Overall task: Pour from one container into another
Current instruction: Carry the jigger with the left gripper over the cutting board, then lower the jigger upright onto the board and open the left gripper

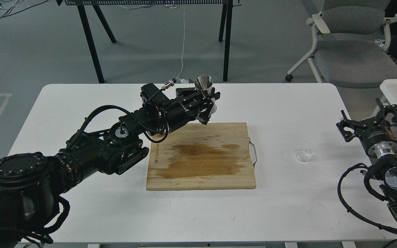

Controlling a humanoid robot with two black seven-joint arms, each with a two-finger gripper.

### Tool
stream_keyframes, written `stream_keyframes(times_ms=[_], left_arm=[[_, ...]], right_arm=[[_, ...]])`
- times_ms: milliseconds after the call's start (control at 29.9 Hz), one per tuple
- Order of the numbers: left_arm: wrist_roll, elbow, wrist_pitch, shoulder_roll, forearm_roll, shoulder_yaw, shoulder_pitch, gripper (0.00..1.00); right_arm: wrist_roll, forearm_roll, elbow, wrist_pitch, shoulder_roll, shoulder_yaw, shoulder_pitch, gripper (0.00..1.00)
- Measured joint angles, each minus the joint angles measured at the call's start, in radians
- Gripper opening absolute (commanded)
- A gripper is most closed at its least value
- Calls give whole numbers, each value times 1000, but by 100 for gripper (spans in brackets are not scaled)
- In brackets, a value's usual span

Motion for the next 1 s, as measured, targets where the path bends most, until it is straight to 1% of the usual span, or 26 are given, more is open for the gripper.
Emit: stream_keyframes(times_ms=[167, 334, 669, 1003], left_arm=[[0, 0, 0, 0, 8, 35, 60, 5], [0, -2, 0, 0, 16, 39, 108, 5], [0, -9, 0, 0, 32, 39, 165, 8], [0, -8, 0, 0, 31, 53, 184, 13]], right_arm=[[1, 0, -1, 0, 3, 0, -1, 100], [2, 0, -1, 0, 13, -1, -2, 100], [2, 0, 0, 0, 20, -2, 2, 100], [2, 0, 0, 0, 20, -2, 2, 100]])
